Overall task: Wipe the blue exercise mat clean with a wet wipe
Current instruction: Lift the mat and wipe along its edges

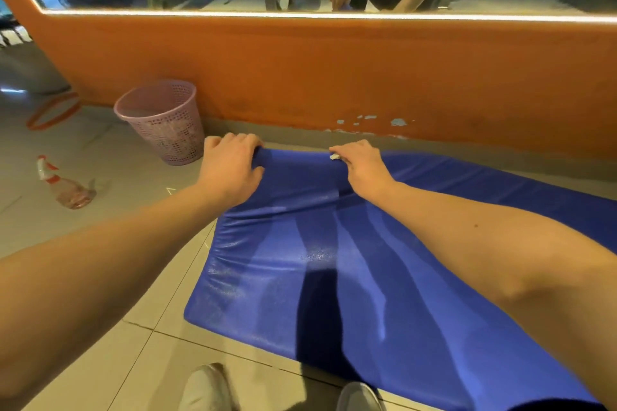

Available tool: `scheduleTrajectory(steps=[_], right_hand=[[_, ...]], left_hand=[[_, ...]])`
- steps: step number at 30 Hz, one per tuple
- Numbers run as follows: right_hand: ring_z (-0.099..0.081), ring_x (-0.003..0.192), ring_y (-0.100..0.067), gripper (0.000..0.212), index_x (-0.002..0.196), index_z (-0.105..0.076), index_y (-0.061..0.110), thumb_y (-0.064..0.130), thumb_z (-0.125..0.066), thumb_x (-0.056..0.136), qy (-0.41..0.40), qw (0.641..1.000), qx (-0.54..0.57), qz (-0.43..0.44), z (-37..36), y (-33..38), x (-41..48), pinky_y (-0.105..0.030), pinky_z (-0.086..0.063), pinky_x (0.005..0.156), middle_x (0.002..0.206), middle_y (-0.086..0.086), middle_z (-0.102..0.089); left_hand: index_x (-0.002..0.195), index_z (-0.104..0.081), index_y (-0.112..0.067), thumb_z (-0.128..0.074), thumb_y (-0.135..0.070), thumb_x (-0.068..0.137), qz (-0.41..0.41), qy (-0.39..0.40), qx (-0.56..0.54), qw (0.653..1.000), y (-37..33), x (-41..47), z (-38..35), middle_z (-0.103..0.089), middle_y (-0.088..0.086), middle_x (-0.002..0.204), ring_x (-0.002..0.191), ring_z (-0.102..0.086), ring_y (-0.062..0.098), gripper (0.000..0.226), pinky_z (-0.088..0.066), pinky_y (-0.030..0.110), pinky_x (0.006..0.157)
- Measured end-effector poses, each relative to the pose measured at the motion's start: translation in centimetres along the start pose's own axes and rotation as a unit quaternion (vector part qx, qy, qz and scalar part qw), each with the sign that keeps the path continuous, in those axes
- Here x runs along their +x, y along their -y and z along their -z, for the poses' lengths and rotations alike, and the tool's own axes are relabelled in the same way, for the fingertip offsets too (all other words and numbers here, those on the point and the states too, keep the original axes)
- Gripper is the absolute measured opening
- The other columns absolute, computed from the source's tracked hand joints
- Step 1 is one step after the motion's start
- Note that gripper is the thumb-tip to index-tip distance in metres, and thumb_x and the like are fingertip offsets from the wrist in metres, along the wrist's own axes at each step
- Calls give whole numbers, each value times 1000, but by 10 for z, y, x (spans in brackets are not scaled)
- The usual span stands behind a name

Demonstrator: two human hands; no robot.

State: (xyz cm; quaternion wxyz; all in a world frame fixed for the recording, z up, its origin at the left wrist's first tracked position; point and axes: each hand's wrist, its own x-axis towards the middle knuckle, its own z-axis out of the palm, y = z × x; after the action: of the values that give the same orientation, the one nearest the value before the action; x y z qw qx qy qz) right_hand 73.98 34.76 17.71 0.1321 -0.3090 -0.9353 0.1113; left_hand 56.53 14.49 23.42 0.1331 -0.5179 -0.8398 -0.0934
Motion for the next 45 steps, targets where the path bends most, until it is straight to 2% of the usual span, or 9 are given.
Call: scheduleTrajectory(steps=[6,9,11,13,16,23,28,41,45], right_hand=[[-61,90,-30,44,105,-75,16,-15,-48,90,-23,999,31,-24,-9,7,-7,-45,-52,76,98,-6,-72],[-22,62,-18,44,61,-44,22,-15,-39,85,-47,995,82,-35,-11,14,-19,-42,-23,62,58,2,-37],[-33,62,-20,41,67,-55,18,-11,-40,90,-37,989,136,-44,-9,10,-26,-43,-32,62,62,0,-49],[-64,95,-25,39,110,-74,20,-4,-44,102,-6,988,151,-39,1,12,-35,-46,-52,86,107,-2,-74],[-55,129,-30,38,142,-58,13,6,-44,108,2,992,112,-58,17,10,-35,-44,-45,107,142,-8,-61],[-52,130,-41,44,137,-60,1,-13,-43,99,-5,996,94,6,4,-8,-46,-41,-23,124,136,-20,-63],[-21,154,-30,65,152,-43,7,-23,-37,95,16,998,51,-43,9,-85,-45,-32,-12,125,162,-12,-36],[-37,148,-31,67,147,-54,10,-23,-33,92,48,978,184,85,-23,-98,-22,-43,-24,125,140,-5,-62],[-34,149,-37,71,145,-55,9,-27,-38,87,24,988,151,26,-24,-160,-29,-50,-24,125,152,-12,-50]], left_hand=[[122,-56,-20,-59,-49,93,-102,84,141,981,-88,25,-18,-63,2,120,115,-53,27,41,-32,42,101],[121,-59,-21,-60,-40,97,-84,135,145,977,-122,31,-29,-63,1,119,118,-51,27,31,-30,41,107],[116,-61,-20,-57,-33,100,-63,143,133,979,-128,32,-35,-64,3,115,116,-51,27,21,-32,42,107],[114,-61,-20,-59,-33,99,-55,136,144,979,-126,35,-34,-63,3,113,116,-50,28,20,-32,42,106],[112,-61,-21,-65,-42,94,-59,136,146,978,-123,36,-36,-63,2,110,115,-50,28,27,-30,42,105],[92,-58,-22,-58,-36,98,-64,96,117,986,-117,32,-40,-64,-1,96,103,-52,24,15,-32,39,101],[98,-66,-26,-56,-40,98,-85,67,97,989,-113,29,-51,-65,-3,91,95,-52,22,18,-33,37,95],[97,-71,-26,-67,-37,90,-87,31,47,995,-100,28,-52,-67,-7,87,92,-56,23,14,-26,36,89],[100,-72,-26,-68,-38,89,-95,23,41,994,-101,25,-53,-68,-7,88,91,-57,22,16,-27,37,88]])
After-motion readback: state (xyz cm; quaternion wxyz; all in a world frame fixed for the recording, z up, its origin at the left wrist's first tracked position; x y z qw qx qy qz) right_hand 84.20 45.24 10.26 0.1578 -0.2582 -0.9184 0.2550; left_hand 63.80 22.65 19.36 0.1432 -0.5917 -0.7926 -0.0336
